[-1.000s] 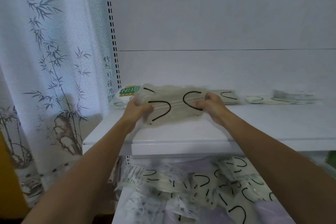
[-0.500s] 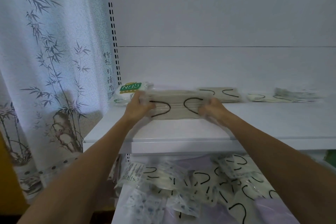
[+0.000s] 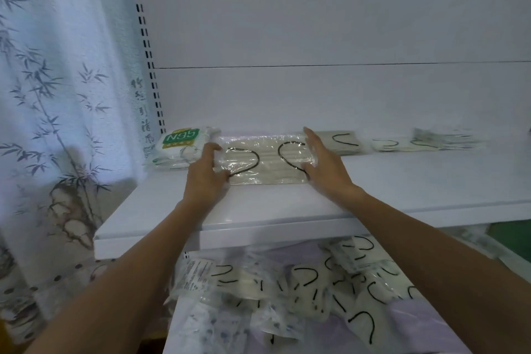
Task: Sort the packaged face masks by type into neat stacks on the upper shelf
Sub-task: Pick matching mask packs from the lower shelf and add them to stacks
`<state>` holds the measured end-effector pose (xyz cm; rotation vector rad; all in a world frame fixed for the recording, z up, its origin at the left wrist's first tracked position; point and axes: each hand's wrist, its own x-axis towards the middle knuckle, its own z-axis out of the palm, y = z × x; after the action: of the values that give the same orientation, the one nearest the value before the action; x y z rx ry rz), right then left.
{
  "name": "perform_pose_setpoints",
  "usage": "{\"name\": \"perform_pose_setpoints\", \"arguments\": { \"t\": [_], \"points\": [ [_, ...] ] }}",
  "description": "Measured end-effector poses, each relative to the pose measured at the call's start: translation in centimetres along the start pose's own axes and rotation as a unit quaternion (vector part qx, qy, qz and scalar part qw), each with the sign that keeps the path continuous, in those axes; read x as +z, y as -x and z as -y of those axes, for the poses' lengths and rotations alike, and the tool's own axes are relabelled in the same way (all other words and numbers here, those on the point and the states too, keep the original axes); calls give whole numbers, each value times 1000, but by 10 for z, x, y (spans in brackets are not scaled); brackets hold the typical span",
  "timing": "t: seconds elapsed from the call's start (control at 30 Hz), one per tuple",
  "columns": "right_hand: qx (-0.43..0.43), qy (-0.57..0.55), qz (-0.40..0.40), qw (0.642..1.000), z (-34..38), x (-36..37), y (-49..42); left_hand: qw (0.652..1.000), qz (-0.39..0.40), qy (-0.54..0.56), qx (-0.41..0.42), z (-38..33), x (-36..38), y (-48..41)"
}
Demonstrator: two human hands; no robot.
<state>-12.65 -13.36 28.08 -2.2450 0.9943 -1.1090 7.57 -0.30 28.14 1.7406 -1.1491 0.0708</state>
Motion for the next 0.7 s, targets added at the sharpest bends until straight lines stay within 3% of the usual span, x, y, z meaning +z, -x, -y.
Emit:
{"name": "perform_pose_setpoints", "arguments": {
  "t": [0.1, 0.27, 0.5, 0.7],
  "points": [
    [-16, 104, -23, 994, -14, -13, -13, 999, 35, -2, 33, -4, 18, -12],
    [-12, 176, -79, 981, -44, -40, -32, 985, 109, -67, 115, -22, 57, -34],
    [20, 214, -61, 975, -93, -84, -81, 988, 104, -56, 101, -66, 128, -72],
    [24, 242, -68, 968, -129, -95, -127, 991, 110, -64, 33, -88, 186, -99]
  ]
}}
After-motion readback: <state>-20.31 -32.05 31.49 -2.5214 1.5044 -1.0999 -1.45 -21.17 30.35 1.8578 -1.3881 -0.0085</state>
